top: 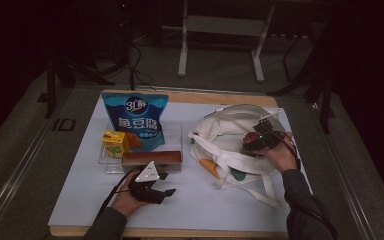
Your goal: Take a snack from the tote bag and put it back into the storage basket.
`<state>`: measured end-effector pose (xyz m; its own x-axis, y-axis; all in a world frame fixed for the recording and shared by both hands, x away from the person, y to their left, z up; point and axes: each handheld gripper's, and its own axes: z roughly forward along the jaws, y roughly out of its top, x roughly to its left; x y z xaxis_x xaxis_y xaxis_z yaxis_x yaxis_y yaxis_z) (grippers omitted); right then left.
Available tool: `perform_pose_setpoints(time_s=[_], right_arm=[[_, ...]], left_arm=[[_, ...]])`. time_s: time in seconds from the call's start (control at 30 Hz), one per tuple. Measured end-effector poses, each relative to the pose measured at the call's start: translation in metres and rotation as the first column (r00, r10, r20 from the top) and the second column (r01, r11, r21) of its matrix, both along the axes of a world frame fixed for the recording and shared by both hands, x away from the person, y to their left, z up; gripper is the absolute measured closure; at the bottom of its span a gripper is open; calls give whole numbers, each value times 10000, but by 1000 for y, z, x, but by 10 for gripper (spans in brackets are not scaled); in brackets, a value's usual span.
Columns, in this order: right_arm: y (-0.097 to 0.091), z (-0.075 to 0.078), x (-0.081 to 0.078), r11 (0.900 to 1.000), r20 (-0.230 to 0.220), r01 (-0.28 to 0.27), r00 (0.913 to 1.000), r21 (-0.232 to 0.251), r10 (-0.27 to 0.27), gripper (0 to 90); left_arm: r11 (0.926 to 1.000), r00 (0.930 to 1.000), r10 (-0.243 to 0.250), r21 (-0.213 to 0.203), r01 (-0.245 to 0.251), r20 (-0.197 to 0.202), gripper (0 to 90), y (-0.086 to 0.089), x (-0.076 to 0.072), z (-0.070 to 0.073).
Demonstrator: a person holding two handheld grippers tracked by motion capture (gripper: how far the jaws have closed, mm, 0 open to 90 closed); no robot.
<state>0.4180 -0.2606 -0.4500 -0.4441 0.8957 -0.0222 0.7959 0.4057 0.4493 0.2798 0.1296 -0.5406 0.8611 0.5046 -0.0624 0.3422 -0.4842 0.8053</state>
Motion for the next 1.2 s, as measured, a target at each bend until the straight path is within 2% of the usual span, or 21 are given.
perform_pose_setpoints(time_s=[0.17,0.37,0.73,1.2], right_arm=[[1,4,-2,9996,63,42,10000,287,-44,258],[4,8,-3,9992,47,81,10000,381,-83,258],[13,17,-7,9993,168,-244,9996,282,239,258],[24,32,-11,9979,352,-498,9982,412,483,258]], left_arm=[[10000,10000,-2,-8,2,-16,349,0,0,0],[10000,10000,-5,-3,5,-10,349,0,0,0],[10000,10000,5,3,-5,-4,349,0,0,0],[10000,10000,0,0,0,-7,348,0,0,0]])
